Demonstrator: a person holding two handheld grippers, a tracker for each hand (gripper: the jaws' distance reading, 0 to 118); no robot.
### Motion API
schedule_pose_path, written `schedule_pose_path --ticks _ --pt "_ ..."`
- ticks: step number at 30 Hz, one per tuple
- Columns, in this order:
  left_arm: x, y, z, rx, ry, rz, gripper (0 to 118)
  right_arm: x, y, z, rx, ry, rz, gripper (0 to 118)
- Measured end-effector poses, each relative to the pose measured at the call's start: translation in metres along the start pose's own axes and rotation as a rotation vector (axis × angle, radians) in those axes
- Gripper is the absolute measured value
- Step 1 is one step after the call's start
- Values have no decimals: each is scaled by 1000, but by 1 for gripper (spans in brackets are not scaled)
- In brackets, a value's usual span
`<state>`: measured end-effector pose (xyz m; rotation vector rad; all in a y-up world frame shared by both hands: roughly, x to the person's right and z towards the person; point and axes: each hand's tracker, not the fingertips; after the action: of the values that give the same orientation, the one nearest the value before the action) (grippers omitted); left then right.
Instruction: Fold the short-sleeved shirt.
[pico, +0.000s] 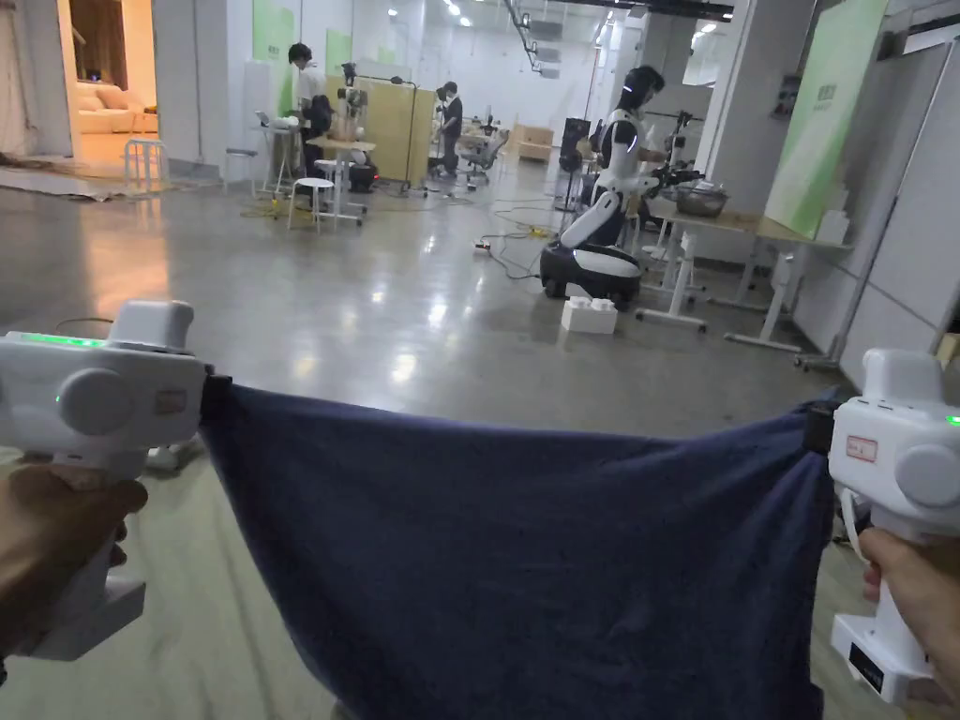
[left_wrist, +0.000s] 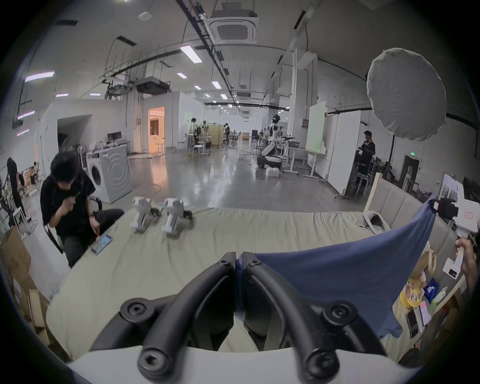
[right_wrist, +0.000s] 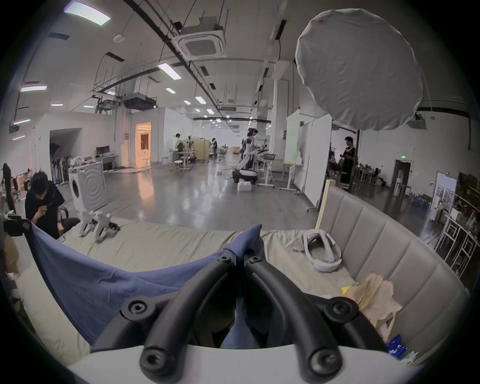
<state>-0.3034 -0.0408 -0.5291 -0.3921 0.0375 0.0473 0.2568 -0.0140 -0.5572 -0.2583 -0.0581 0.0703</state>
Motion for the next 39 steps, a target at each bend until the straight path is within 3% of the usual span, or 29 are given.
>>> schedule_pose_path --ticks 10,24,30,39 --pt "22 85 -15 84 60 -61 6 -6 66 -17 79 -55 32 6" --pt "18 154 -29 151 131 6 6 -40 140 -34 183 -103 108 6" --pt "15 124 -38 123 115 -17 6 -42 106 -38 154 -106 137 6" --pt "10 -5 -41 3 44 -24 6 -33 -13 -15 14 -100 165 6"
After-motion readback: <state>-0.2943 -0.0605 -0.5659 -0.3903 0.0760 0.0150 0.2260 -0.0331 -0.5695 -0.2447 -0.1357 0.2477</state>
